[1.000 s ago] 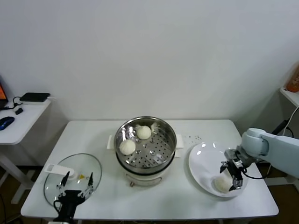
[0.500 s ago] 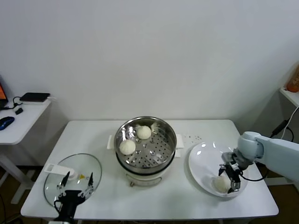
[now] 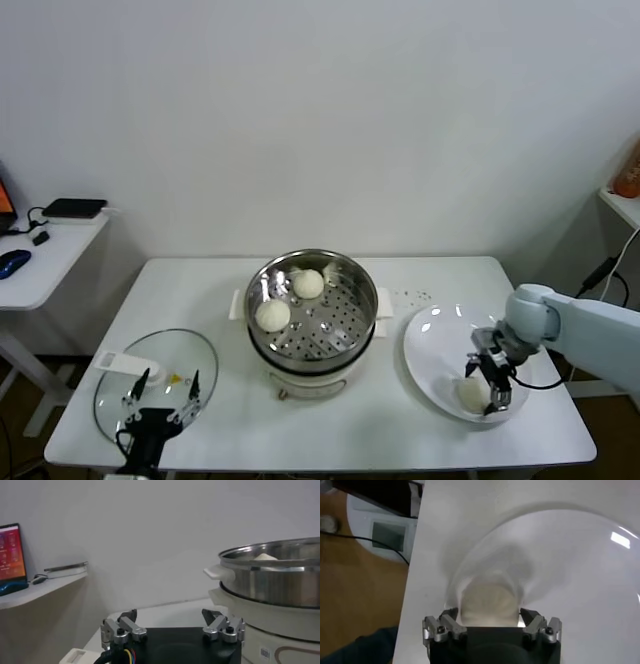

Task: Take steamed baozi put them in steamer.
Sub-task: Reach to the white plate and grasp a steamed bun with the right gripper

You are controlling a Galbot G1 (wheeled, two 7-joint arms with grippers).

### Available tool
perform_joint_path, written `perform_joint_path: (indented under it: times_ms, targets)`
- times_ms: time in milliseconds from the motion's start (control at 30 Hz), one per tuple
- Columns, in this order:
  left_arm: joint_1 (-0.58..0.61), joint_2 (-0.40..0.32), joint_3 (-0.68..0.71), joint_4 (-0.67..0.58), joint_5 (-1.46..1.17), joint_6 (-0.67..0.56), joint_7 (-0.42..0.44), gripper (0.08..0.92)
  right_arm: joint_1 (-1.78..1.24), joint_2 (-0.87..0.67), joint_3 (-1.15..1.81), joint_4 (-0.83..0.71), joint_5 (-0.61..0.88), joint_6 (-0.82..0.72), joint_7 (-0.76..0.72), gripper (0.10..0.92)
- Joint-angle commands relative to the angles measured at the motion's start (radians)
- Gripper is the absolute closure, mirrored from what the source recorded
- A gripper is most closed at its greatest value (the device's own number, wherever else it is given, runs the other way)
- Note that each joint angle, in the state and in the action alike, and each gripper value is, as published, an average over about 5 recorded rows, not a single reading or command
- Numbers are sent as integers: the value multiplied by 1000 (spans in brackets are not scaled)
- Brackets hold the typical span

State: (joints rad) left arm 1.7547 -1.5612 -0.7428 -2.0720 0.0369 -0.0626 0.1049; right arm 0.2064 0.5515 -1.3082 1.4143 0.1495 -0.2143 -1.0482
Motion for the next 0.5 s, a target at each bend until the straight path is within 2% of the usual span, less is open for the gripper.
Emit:
perform_joint_path:
  times_ms: [33,300,500]
  targets:
    - [1,-1,0,-2,0,0,0,177,-6,0,9,-1,0,0,0,261]
    - [6,-3,2,-1,1,-1,0,177,2,-5,16,5,2,1,-1,331]
    - [8,-2,-2,-5,0,-1,-1,177,98,-14,-5,34,7,25,-10,353]
